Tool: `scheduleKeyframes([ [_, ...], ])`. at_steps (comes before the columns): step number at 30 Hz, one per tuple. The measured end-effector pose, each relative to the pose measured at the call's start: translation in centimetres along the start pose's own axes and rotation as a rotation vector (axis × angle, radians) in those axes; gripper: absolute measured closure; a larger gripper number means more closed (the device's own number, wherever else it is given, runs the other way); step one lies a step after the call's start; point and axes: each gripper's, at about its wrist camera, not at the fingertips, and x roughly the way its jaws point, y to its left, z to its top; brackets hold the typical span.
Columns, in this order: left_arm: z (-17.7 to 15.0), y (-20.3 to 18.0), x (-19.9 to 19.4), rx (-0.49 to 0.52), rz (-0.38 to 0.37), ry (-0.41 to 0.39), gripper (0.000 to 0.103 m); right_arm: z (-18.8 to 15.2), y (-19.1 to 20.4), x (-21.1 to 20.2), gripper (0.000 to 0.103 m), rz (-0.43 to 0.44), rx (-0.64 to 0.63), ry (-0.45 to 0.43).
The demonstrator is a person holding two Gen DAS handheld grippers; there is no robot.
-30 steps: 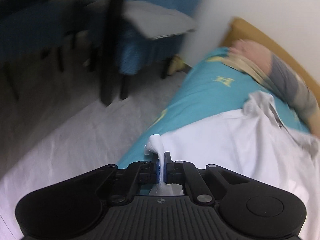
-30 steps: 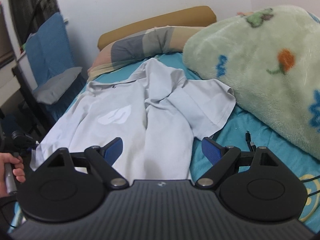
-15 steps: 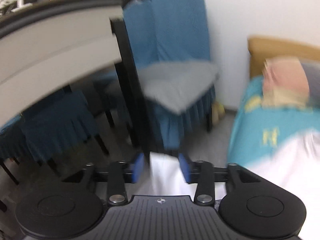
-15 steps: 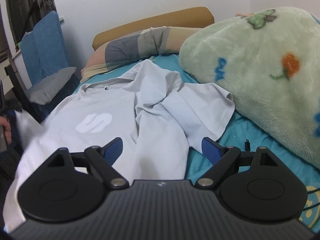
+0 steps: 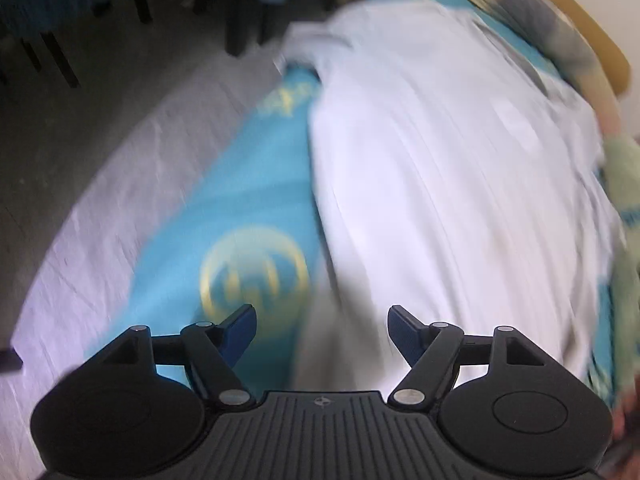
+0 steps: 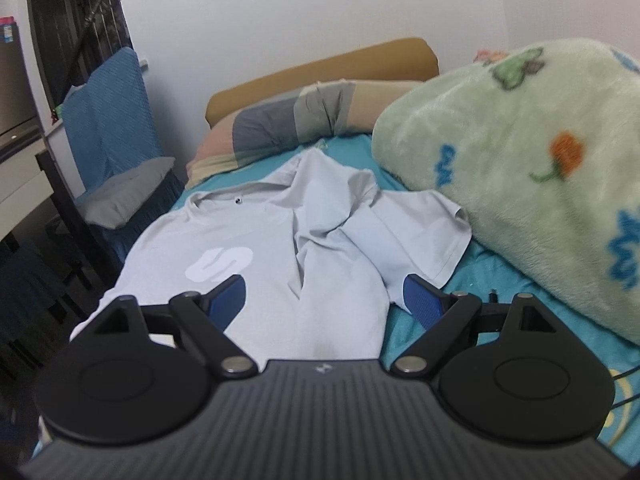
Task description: Fold clothes
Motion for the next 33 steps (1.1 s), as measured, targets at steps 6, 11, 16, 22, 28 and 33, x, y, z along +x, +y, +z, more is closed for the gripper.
scheduleKeyframes([
  [6, -3.4, -2.8, -0.4, 0.166, 0.076, 0.021, 0.035, -0.5, -0.3, -3.9, 0.016, -0.013, -0.014, -0.02],
  [11, -2.1, -1.5, -0.7, 0.118, 0.081, 0.072, 0.097, -0.9, -0.5, -6.4, 0.016, -0.018, -0.024, -0.028],
  [16, -0.9, -0.4, -2.4, 0.149, 0.093, 0.12, 0.101, -0.9, -0.9, -7.1, 0.016, -0.014, -0.014, -0.036],
  [22, -0.4, 2.2, -0.4, 0.228, 0.302, 0.182, 0.101, -0.8, -0.9, -6.6, 0.016, 0.0, -0.004, -0.038],
  [28, -0.6, 0.7, -0.4, 0.28, 0.284, 0.12, 0.077, -0.9, -0.2, -6.9, 0.016, 0.031, -0.032, -0.039],
  [33, -1.0, -2.9, -3.6, 0.403, 0.211, -0.102, 0.036, -0.7, 0.2, -6.9, 0.016, 0.048, -0.034, -0.045],
])
